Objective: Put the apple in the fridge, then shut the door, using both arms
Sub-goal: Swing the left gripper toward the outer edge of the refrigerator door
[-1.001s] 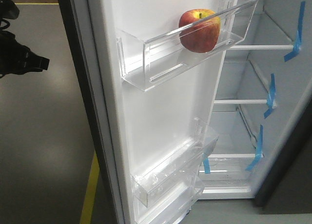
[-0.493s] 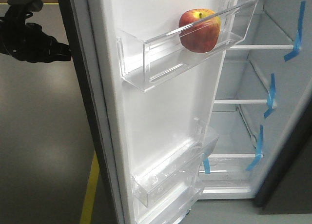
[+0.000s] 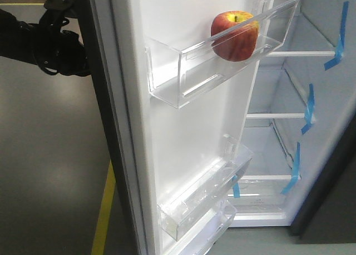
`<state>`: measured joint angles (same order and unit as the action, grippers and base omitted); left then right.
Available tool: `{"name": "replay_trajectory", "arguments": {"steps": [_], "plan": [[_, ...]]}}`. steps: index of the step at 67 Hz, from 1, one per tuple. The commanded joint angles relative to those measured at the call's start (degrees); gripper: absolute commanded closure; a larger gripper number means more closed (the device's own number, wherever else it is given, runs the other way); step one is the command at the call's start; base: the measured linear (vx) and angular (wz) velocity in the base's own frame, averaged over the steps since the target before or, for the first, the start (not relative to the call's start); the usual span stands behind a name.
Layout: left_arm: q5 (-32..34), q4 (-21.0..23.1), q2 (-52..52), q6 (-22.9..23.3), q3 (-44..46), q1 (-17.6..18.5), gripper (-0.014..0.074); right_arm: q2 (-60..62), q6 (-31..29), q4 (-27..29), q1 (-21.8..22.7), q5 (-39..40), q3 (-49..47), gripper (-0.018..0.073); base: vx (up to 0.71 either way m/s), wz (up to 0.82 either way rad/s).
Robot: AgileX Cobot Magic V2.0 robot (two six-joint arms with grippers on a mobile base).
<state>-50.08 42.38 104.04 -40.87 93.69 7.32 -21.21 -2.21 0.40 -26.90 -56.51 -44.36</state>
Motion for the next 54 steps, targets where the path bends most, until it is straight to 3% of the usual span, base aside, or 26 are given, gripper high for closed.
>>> {"name": "replay_trajectory", "arguments": {"steps": [1, 36, 54], "plan": [[0.0, 3.6, -2.9, -0.4, 1.9, 2.0, 0.0602, -0.6, -0.6, -0.1, 0.0, 3.7, -1.2, 0.0039, 0.00, 0.00], [3.8, 4.6, -2.9, -0.9, 1.9, 13.1, 0.0602, -0.6, -0.6, -0.1, 0.0, 3.7, -1.2, 0.0039, 0.00, 0.00], [9.5, 4.6, -2.9, -0.9, 1.9, 21.2, 0.0602, -0.6, -0.6, -0.1, 0.0, 3.7, -1.2, 0.0039, 0.00, 0.00]]}}
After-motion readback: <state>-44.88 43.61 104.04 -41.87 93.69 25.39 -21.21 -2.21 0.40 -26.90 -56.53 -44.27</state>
